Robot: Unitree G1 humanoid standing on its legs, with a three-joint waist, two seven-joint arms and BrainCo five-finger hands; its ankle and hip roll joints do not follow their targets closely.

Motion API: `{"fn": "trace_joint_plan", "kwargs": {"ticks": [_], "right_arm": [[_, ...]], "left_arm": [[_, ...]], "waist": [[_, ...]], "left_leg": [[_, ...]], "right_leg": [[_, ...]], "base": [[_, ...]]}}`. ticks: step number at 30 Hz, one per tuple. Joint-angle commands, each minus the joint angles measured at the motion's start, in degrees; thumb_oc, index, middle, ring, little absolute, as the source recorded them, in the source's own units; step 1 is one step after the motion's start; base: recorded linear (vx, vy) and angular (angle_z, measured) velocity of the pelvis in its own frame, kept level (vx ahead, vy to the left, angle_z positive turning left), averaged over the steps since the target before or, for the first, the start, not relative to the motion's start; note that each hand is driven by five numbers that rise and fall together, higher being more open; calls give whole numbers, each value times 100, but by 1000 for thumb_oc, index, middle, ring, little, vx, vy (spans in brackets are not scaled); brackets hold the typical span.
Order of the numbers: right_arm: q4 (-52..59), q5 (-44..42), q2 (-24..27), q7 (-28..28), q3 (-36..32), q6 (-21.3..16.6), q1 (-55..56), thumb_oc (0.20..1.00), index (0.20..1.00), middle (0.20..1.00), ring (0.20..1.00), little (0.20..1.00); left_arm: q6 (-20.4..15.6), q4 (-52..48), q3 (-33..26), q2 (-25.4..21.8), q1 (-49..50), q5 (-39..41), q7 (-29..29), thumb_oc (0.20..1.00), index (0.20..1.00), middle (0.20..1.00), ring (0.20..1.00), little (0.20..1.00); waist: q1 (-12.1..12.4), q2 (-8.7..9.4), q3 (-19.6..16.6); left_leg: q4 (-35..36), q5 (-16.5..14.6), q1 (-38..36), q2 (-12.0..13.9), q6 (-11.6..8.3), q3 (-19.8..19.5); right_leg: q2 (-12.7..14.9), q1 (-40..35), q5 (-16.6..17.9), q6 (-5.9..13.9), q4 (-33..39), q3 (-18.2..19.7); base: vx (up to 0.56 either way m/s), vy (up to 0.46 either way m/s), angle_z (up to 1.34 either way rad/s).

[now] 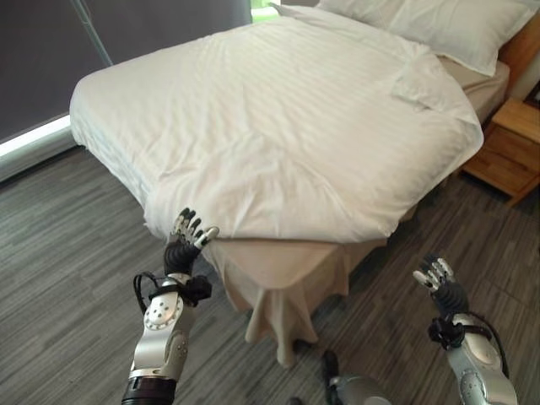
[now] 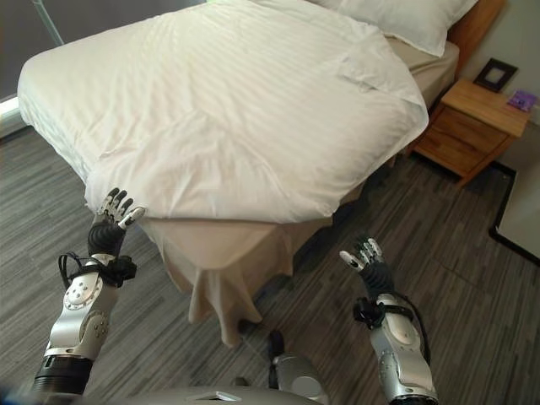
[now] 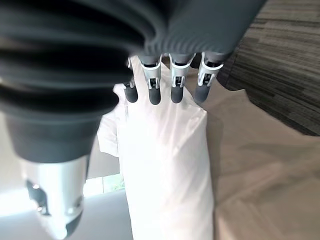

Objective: Making the bed.

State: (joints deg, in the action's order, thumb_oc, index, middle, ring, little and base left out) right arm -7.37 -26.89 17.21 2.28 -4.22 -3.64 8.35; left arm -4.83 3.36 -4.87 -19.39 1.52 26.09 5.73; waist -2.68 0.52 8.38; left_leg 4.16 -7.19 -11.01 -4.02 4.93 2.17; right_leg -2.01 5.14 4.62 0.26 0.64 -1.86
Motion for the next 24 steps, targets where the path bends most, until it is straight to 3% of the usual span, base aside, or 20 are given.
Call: {"fn": "trace_joint_plan", "kwargs": {"ticks": [1,5,6,8,13,15,18,20,24], "right_arm": [[243,-27,184,58,-228,-279,-301,1000,1000,1000,1000,1000],[265,-142,203,150,-160,-239,-313,1000,1000,1000,1000,1000],[259,-153,275,325,-102,-157,-279,1000,1000,1000,1000,1000],[258,-152,265,328,-105,-155,-287,1000,1000,1000,1000,1000],[295,-274,444,531,-253,-62,-127,1000,1000,1000,1000,1000],[327,-278,449,567,-275,-36,-62,1000,1000,1000,1000,1000],[327,-318,477,584,-338,-26,147,1000,1000,1000,1000,1000],[326,-376,526,594,-305,2,296,1000,1000,1000,1000,1000],[469,-438,527,722,-208,93,559,1000,1000,1000,1000,1000]], "left_arm": [[-319,-315,-245,-334,-123,-281,-121,1000,1000,1000,1000,1000],[-319,-402,-429,-579,-245,-440,-33,1000,1000,1000,1000,1000],[-323,-470,-659,-1159,-605,-1015,34,1000,1000,1000,1000,1000],[-324,-461,-658,-1170,-619,-1019,36,1000,1000,1000,1000,1000],[-283,-79,-599,-2552,-1803,-1489,89,1000,1000,1000,1000,1000],[-260,115,-517,-2825,-2077,-1593,173,1000,1000,1000,1000,1000],[-123,691,-152,-3502,-2822,-2036,298,1000,1000,1000,1000,1000],[19,1356,404,-4132,-3466,-2426,223,1000,1000,1000,1000,1000],[263,2321,1354,-4622,-4643,-2962,293,1000,1000,1000,1000,1000]], "waist": [[63,67,-336],[39,59,-377],[12,38,-434],[6,49,-425],[-133,-37,-479],[-153,-31,-492],[-223,-37,-523],[-340,-71,-543],[-472,-61,-559]], "left_leg": [[84,388,385,150,-64,394],[84,355,333,158,-102,348],[84,328,316,168,-144,329],[84,328,314,167,-145,322],[84,292,316,178,-211,324],[84,286,310,185,-227,332],[84,274,322,196,-265,342],[84,272,343,213,-299,374],[84,286,442,245,-353,469]], "right_leg": [[184,-792,-408,320,252,7],[170,-920,-465,269,311,-42],[159,-1003,-504,256,380,-79],[160,-1009,-505,255,385,-86],[136,-1006,-556,284,331,-101],[127,-1012,-564,289,338,-103],[109,-1027,-559,308,403,-115],[90,-1013,-548,342,435,-97],[67,-895,-539,385,436,-61]], "base": [[89,-57,6],[105,-72,8],[93,-63,6],[62,-38,6],[99,-22,7],[71,-14,1],[105,-22,3],[106,-14,-1],[61,-6,-5]]}}
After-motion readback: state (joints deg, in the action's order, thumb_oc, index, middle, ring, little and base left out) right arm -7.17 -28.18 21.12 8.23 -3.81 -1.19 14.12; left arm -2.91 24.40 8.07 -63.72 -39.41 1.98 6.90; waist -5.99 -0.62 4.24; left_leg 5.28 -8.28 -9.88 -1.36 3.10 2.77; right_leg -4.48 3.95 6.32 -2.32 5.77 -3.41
